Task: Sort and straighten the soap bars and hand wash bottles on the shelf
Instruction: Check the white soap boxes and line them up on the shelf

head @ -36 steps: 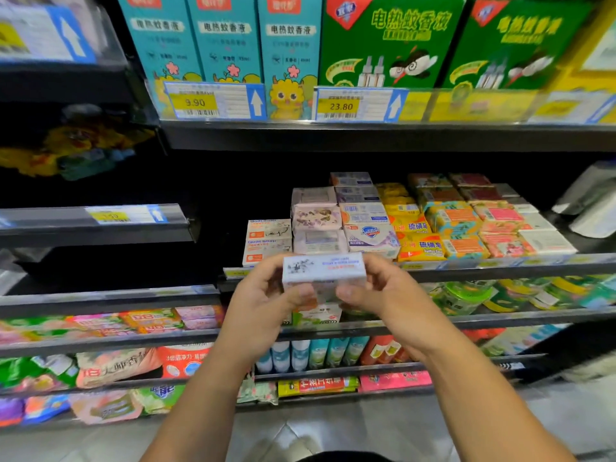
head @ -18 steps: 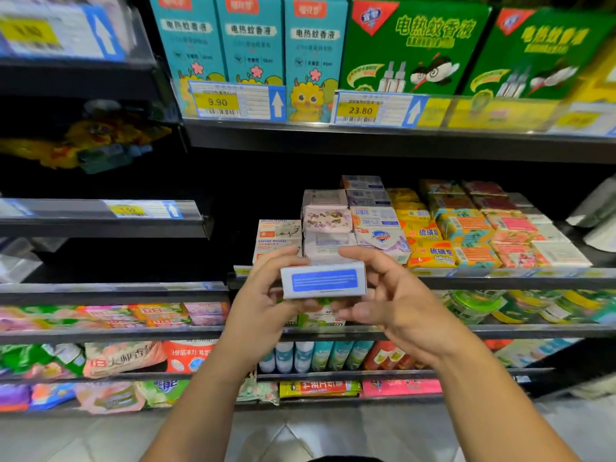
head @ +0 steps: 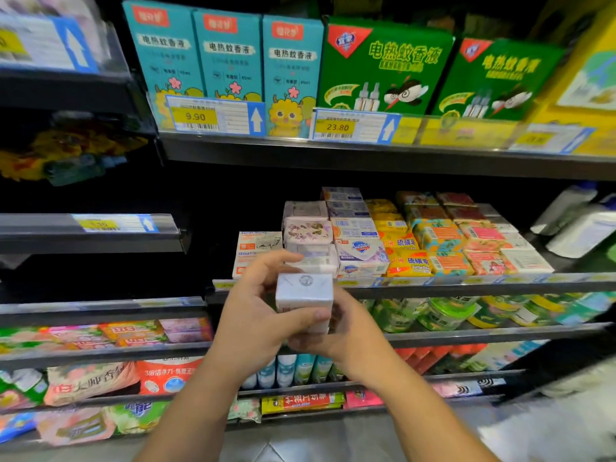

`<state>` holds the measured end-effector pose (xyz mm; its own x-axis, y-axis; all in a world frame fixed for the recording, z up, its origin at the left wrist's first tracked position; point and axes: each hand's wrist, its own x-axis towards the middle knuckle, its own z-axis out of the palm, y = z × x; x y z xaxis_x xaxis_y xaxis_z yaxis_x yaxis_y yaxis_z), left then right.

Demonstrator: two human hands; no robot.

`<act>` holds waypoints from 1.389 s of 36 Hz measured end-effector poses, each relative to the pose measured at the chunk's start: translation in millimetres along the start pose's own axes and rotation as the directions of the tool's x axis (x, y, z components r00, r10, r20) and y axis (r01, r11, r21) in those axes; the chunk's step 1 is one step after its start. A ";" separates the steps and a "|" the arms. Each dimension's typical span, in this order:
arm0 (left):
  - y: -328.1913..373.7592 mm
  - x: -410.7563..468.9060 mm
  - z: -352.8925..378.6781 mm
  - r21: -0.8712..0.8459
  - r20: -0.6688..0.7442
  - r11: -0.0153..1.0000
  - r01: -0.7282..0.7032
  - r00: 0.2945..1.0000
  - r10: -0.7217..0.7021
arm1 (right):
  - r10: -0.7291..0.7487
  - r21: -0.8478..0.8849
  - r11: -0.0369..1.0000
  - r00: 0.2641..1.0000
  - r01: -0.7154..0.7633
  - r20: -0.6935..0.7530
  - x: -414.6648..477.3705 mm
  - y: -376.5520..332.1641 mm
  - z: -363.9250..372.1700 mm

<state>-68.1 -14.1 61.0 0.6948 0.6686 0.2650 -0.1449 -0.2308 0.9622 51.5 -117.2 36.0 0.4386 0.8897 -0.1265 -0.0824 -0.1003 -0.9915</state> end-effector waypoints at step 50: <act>-24.0 35.9 -19.9 0.035 -0.084 0.935 0.354 0.933 -0.350 | 0.121 -0.052 0.991 0.991 -0.124 -0.064 40.7 -35.0 -27.5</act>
<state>-53.7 29.6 48.6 0.6396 0.7641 -0.0844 0.1356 -0.0040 0.9908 96.8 -89.7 64.7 0.4819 0.8407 -0.2470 -0.0899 -0.2330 -0.9683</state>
